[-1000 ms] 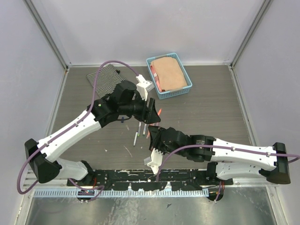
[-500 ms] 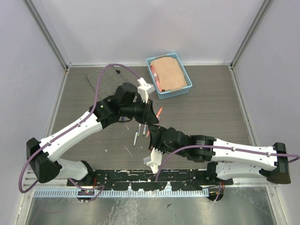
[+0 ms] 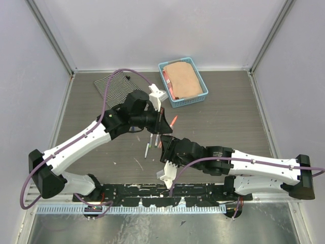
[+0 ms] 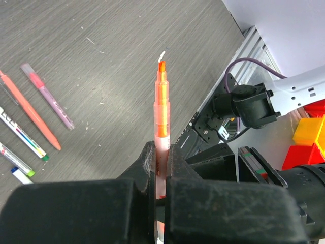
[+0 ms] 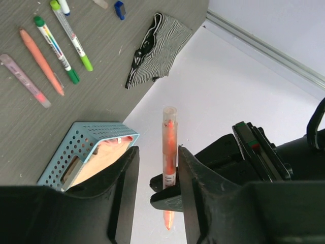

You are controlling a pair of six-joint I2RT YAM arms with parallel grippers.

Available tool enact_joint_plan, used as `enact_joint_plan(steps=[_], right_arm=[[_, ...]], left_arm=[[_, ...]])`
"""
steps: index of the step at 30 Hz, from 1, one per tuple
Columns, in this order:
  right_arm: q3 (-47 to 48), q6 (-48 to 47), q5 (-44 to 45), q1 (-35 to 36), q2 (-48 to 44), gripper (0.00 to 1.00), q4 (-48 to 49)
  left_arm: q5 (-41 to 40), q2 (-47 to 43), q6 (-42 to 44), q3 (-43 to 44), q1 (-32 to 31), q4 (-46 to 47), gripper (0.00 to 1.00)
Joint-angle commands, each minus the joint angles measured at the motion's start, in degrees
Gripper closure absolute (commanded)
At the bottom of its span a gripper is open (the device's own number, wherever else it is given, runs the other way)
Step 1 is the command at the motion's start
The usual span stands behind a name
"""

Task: Insert the pens into the pen caps
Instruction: Adjust the pen.

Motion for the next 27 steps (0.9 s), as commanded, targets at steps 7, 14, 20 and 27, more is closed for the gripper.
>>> enact_joint_plan(steps=[7, 14, 20, 27], right_arm=[[2.9, 4.9, -3.4, 0.2, -3.2, 0.49, -2.8], [1.0, 14.6, -9.0, 0.2, -6.8, 0.48, 4.6], [0.8, 41.7, -8.4, 0.2, -6.2, 0.5, 14.2], [-4.4, 72.0, -6.1, 0.2, -4.9, 0.49, 31.4]], left_arm=[[-9.2, -1.6, 3.7, 1.1, 1.5, -1.2, 1.0], [-10.0, -6.1, 4.3, -2.3, 8.5, -1.7, 1.0], [-16.1, -10.9, 8.2, -4.5, 9.4, -5.8, 1.0], [-19.1, -15.2, 11.5, -7.1, 10.3, -10.2, 1.0]])
